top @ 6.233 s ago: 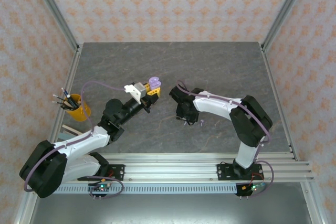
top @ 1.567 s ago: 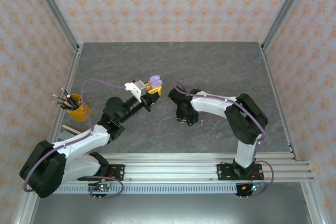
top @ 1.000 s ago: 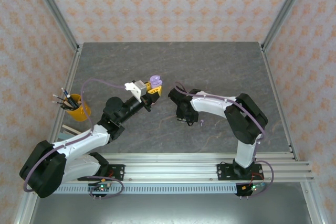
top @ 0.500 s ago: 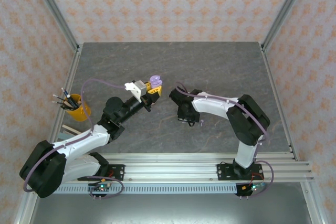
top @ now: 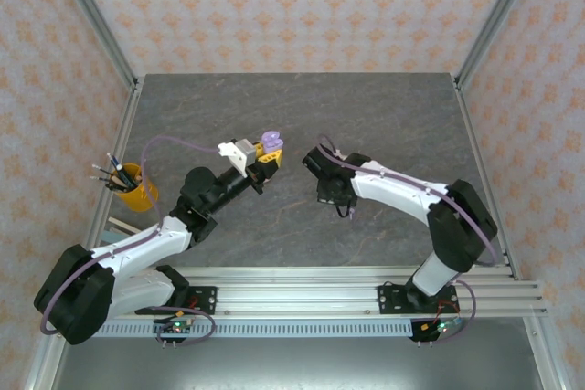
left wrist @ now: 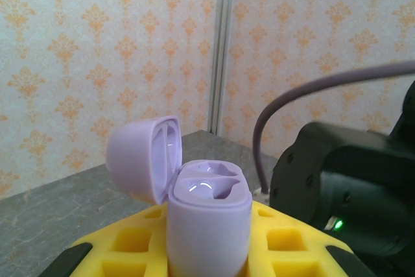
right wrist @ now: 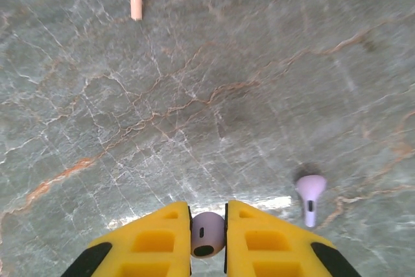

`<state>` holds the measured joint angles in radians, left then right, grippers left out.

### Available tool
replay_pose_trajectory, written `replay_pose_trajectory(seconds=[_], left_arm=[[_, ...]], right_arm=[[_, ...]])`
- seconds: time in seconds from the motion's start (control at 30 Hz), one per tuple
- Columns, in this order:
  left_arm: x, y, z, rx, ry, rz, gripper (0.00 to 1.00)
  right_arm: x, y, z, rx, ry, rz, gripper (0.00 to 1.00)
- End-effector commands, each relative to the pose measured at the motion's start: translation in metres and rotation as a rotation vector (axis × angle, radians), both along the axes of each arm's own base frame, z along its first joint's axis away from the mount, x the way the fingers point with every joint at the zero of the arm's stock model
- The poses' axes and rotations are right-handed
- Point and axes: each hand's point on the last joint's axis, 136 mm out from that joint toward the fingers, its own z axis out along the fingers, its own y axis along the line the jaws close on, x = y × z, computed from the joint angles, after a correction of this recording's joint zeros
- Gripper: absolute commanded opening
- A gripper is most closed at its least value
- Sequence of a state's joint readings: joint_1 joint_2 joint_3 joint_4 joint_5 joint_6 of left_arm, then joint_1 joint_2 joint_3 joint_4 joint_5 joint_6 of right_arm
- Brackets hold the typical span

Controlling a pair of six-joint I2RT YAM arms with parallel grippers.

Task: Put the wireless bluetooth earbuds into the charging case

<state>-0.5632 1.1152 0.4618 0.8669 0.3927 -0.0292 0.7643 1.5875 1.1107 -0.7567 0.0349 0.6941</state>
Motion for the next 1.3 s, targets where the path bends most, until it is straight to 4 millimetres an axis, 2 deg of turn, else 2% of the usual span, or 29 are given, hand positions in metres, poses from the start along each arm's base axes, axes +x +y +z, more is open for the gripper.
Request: replay_pose_trajectory(seconds=[0.0, 0.2, 0.37, 0.6, 0.77, 1.0, 1.27], left_arm=[[-0.004, -0.007, 0.017, -0.013, -0.029, -0.038, 0.0], [-0.001, -0.011, 0.012, 0.006, -0.019, -0.047, 0.0], [0.003, -0.018, 0.007, 0.016, -0.006, -0.065, 0.0], [0.011, -0.027, 0.003, 0.023, 0.001, -0.086, 0.0], [0.016, -0.033, 0.002, 0.02, 0.002, -0.104, 0.0], [0.02, -0.043, 0.001, 0.032, 0.0, -0.138, 0.0], [0.024, -0.051, 0.008, 0.043, -0.023, -0.163, 0.0]], right_arm=[[0.01, -0.018, 0.042, -0.054, -0.104, 0.016, 0.16], [0.026, -0.023, 0.111, -0.052, -0.252, 0.085, 0.16], [0.039, -0.015, 0.163, -0.038, -0.362, 0.172, 0.16], [0.051, 0.004, 0.215, 0.012, -0.462, 0.262, 0.16], [0.051, 0.02, 0.238, 0.043, -0.499, 0.32, 0.16], [0.045, 0.049, 0.258, 0.059, -0.553, 0.438, 0.16], [0.035, 0.068, 0.265, 0.019, -0.603, 0.553, 0.16]])
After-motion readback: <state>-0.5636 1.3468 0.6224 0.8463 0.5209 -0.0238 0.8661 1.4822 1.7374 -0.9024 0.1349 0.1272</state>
